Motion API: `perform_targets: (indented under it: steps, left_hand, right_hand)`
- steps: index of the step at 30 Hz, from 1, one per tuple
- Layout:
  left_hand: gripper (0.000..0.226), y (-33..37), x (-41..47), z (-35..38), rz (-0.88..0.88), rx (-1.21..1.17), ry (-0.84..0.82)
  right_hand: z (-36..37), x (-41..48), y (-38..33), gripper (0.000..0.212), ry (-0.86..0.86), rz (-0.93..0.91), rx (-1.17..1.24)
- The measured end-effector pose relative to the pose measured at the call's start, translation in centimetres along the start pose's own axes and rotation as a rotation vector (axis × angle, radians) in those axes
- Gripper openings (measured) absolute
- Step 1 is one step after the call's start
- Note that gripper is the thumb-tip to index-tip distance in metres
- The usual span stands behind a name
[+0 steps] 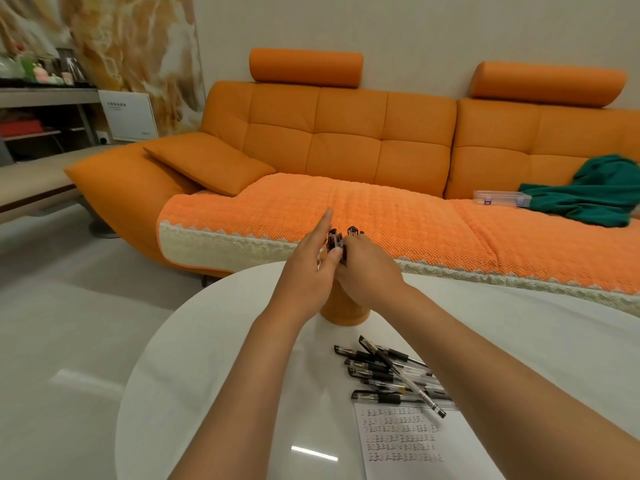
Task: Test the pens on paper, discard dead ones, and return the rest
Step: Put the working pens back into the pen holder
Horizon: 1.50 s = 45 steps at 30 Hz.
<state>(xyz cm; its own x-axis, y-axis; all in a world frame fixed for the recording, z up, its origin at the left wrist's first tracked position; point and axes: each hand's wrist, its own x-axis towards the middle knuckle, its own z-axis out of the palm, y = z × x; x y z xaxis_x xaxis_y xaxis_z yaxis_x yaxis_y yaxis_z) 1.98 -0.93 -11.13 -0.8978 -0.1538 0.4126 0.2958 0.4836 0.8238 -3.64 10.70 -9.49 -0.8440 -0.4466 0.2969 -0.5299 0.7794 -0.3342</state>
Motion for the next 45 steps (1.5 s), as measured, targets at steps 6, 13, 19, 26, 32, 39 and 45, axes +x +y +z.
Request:
perform_targets:
  steps: [6,13,19,26,32,39,45]
  left_hand:
    - [0.044,-0.6,0.6,0.2,0.047,0.165,0.029]
    - [0.044,-1.2,0.6,0.5,-0.051,0.14,0.095]
    - [0.061,-1.3,0.0,0.7,-0.193,0.05,-0.007]
    - [0.052,-1.4,0.0,0.9,-0.179,0.172,-0.058]
    - [0.061,-1.8,-0.3,1.3,-0.179,0.117,-0.031]
    - [0.038,-1.8,-0.3,0.9,-0.131,0.088,0.081]
    - [0.051,-2.5,-0.5,1.1,-0.13,0.142,-0.027]
  right_hand:
    - [-0.6,-0.5,0.7,0.039,0.075,-0.043,0.158]
    - [-0.3,-0.5,1.3,0.04,0.185,-0.007,0.287]
    - [0.3,-1.9,2.3,0.04,0.285,-0.011,0.334]
    - [1.8,-2.5,3.3,0.019,0.326,-0.033,0.109]
    - [1.7,-2.2,3.2,0.024,0.313,-0.085,0.03]
    - [1.7,-2.6,3.2,0.037,0.269,-0.291,-0.083]
    - [1.7,-2.0,2.5,0.037,0.156,-0.224,-0.16]
